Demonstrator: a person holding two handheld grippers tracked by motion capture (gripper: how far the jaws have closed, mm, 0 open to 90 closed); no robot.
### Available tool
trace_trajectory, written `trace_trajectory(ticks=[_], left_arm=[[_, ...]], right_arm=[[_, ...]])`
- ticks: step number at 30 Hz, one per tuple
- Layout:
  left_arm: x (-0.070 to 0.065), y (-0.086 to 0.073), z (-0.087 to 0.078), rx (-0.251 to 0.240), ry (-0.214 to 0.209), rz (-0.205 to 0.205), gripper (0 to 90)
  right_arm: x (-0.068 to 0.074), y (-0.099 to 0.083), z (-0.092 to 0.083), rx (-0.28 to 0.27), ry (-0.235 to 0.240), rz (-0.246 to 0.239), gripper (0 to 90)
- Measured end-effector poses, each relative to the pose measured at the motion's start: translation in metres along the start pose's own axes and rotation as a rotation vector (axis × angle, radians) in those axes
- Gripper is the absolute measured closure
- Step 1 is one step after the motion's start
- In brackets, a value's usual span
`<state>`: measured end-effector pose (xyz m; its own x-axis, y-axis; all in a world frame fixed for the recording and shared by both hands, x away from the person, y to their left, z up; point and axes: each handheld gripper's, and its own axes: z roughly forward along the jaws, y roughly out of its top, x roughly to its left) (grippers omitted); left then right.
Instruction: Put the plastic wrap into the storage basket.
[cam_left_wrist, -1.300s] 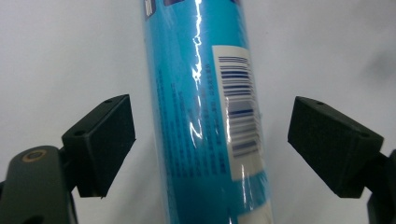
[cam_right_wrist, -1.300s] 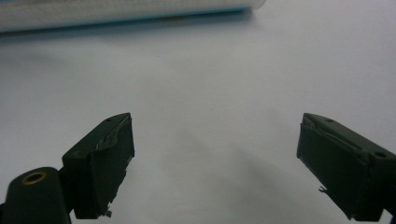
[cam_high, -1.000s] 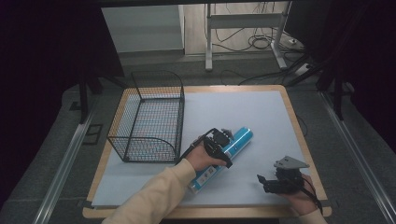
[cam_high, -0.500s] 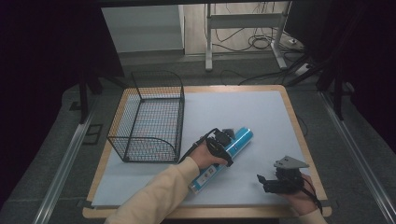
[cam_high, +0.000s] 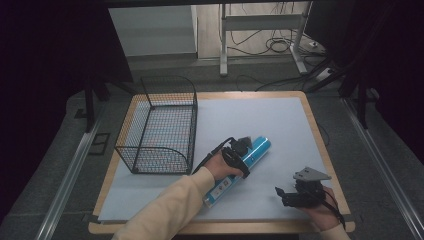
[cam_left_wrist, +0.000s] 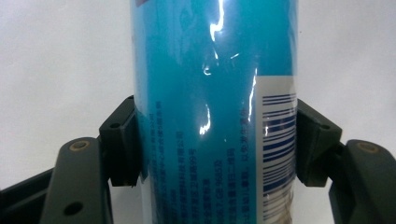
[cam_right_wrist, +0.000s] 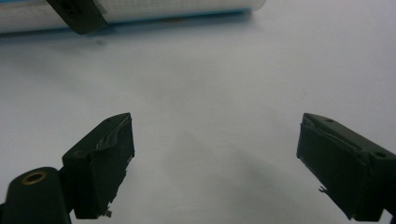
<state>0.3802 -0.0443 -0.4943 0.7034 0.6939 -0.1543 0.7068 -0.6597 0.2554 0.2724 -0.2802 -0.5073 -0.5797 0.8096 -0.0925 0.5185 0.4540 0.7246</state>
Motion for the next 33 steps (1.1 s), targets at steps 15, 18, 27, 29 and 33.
trace_trajectory(ticks=[15,18,27,29,33], left_arm=[[0.006,0.002,-0.016,0.040,-0.001,0.036,31.4],[0.006,0.003,-0.023,0.034,-0.003,0.047,31.4],[0.004,0.003,-0.038,0.012,-0.029,0.077,31.4],[0.003,0.003,-0.041,0.010,-0.028,0.083,31.4],[0.002,0.004,-0.050,-0.001,-0.027,0.093,31.4]], right_arm=[[-0.001,0.001,-0.001,-0.012,-0.004,0.001,11.5],[-0.001,0.001,-0.002,-0.011,-0.005,0.002,11.6],[-0.002,0.001,-0.003,-0.018,-0.008,0.001,11.7],[-0.002,0.001,-0.003,-0.020,-0.008,0.003,11.7],[-0.002,0.001,-0.003,-0.025,-0.010,0.006,11.7]])
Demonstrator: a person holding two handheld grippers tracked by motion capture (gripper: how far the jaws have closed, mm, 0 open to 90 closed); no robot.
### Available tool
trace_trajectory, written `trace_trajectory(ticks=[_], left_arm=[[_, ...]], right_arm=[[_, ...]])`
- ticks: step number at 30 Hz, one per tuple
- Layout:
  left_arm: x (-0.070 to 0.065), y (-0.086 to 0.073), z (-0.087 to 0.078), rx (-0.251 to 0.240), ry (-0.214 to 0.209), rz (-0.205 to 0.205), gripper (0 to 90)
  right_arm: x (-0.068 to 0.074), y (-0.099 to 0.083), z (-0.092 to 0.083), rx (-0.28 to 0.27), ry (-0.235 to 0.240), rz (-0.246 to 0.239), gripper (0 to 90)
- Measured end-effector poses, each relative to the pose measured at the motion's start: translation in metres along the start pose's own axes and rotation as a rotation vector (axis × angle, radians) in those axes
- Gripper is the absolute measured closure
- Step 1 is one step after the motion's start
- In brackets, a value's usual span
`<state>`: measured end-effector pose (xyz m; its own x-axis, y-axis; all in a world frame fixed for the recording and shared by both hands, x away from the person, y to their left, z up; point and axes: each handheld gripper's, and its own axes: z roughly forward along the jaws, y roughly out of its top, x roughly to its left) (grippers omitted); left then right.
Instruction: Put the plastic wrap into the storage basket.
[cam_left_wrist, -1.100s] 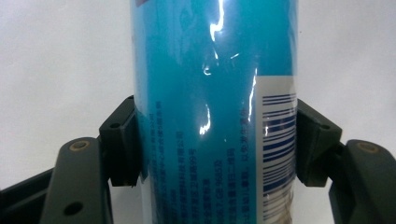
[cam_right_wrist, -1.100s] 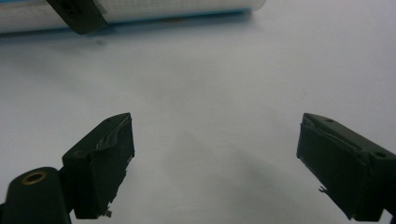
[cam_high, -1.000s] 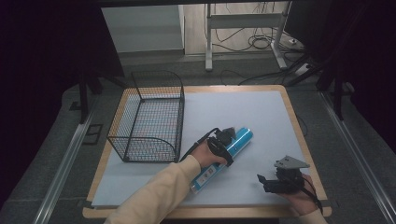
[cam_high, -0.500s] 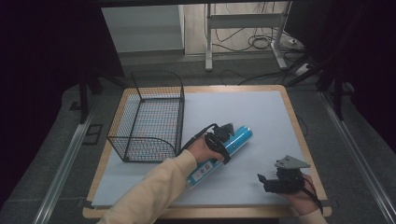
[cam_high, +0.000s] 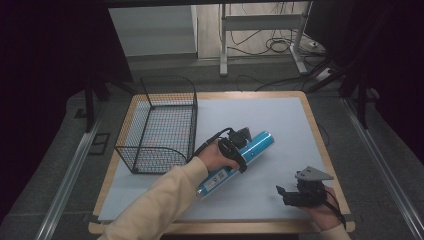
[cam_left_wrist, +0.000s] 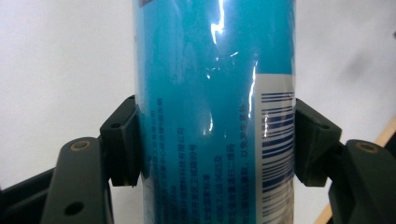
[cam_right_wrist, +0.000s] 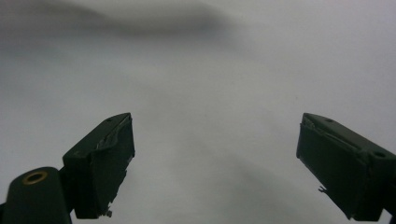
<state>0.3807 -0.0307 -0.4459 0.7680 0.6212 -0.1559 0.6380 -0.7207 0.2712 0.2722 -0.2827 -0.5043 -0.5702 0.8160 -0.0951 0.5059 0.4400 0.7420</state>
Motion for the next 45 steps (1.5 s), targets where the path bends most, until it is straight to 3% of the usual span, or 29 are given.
trace_trajectory(ticks=[16,20,36,45], left_arm=[[-0.004,0.000,-0.033,-0.061,0.024,0.015,31.4],[-0.004,0.001,-0.038,-0.064,0.014,0.022,31.4],[-0.006,0.010,-0.069,-0.100,0.040,0.031,31.4],[0.000,0.015,-0.092,-0.138,0.086,0.016,31.5]], right_arm=[[-0.001,0.000,-0.001,-0.004,-0.004,0.002,11.7],[-0.001,0.000,0.000,-0.002,-0.005,0.001,11.8],[-0.002,0.000,-0.001,-0.003,-0.006,0.005,11.8],[-0.002,0.000,-0.001,-0.001,-0.004,0.006,11.8]])
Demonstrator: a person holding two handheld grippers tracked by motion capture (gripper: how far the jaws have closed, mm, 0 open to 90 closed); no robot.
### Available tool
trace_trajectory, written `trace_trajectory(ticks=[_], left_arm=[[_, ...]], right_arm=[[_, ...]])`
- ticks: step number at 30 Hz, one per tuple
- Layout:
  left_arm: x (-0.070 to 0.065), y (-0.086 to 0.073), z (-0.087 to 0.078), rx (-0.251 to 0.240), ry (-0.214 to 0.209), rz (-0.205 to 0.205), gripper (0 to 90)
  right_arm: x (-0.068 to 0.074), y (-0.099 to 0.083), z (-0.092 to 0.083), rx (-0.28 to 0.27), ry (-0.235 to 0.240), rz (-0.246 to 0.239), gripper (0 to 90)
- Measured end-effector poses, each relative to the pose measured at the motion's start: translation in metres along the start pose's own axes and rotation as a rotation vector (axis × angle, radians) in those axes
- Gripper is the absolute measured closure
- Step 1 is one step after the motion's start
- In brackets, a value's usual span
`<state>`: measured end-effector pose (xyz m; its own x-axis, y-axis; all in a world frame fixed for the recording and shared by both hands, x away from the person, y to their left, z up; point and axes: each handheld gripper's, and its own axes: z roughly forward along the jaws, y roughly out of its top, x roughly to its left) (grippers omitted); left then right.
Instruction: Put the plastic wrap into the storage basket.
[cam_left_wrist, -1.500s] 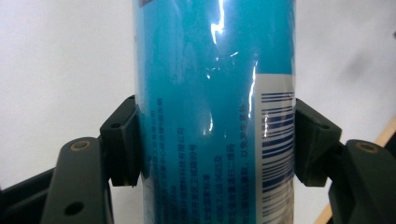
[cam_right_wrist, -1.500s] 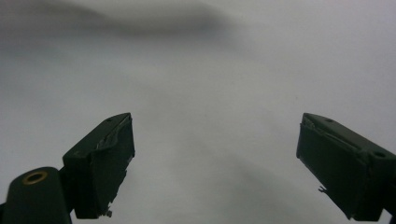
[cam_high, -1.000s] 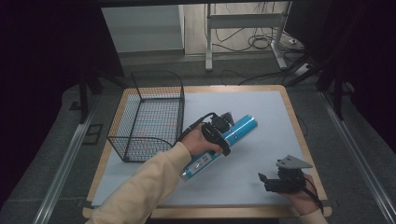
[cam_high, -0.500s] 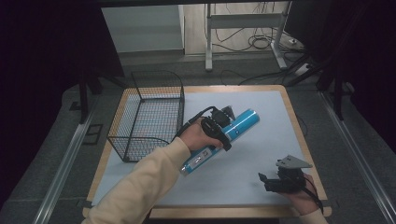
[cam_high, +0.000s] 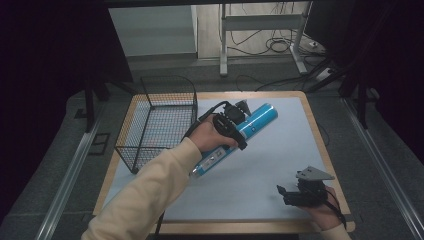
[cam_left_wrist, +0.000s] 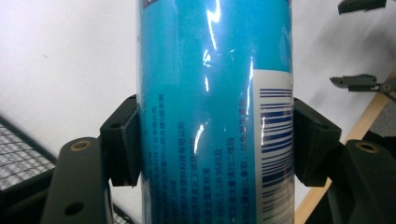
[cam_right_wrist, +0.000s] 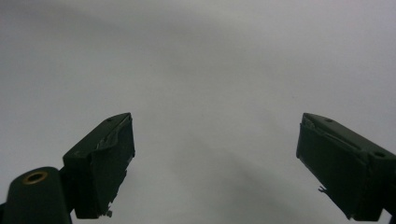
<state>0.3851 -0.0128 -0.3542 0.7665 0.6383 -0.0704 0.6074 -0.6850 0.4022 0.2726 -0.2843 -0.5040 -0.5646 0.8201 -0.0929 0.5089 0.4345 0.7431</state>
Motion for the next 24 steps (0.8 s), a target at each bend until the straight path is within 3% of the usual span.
trace_trajectory(ticks=[9,24], left_arm=[[0.008,0.008,-0.016,-0.012,0.049,0.004,31.5],[0.034,0.018,-0.031,-0.019,0.071,-0.029,31.5]], right_arm=[[-0.001,0.000,0.000,0.002,0.001,0.000,11.8],[-0.001,0.000,0.000,0.006,-0.007,0.014,11.9]])
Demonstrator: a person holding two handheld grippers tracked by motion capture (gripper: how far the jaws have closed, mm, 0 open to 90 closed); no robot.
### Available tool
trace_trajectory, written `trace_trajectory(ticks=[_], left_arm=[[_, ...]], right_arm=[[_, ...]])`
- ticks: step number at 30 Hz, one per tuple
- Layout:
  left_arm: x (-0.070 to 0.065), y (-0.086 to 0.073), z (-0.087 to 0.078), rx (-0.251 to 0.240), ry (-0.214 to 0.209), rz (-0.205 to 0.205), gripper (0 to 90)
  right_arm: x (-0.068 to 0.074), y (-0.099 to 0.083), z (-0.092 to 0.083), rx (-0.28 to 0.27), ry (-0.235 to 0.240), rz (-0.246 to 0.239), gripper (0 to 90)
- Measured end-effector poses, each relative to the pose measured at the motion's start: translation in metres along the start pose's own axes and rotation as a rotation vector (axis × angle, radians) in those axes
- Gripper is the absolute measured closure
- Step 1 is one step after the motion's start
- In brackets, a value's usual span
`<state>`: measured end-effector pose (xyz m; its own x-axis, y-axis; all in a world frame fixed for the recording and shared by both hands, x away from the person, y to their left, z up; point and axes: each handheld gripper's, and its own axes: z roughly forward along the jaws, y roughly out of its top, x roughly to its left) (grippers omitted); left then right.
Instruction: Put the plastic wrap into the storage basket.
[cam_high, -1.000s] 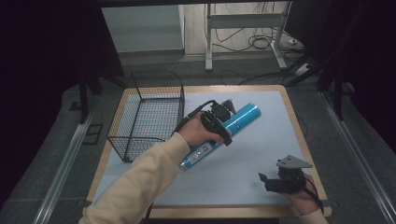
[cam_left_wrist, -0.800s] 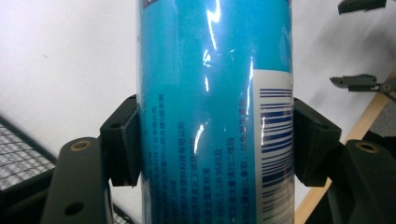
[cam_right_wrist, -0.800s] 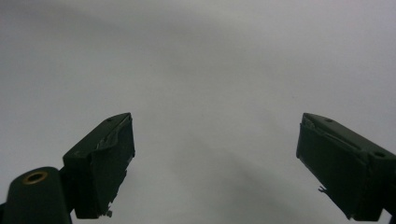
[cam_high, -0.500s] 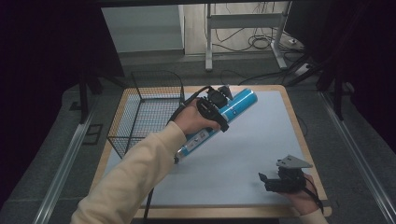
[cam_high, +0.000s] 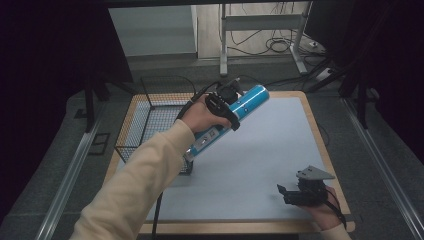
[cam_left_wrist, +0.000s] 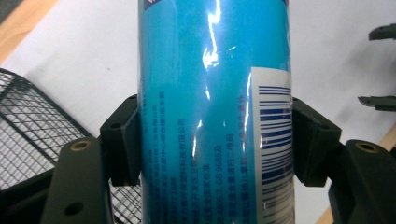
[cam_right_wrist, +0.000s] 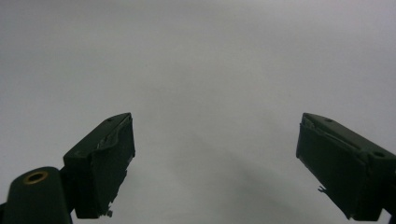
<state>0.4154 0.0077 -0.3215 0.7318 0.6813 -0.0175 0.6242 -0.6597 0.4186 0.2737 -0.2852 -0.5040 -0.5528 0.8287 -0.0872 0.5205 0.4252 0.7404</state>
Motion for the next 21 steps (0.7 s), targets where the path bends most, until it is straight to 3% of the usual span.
trace_trajectory(ticks=[15,21], left_arm=[[0.033,0.007,-0.011,0.003,0.042,-0.040,31.5],[0.040,0.006,-0.016,-0.013,0.072,-0.044,31.5]], right_arm=[[-0.001,0.001,0.000,-0.004,-0.002,-0.002,12.1],[-0.001,0.001,0.000,-0.006,-0.003,-0.002,12.1]])
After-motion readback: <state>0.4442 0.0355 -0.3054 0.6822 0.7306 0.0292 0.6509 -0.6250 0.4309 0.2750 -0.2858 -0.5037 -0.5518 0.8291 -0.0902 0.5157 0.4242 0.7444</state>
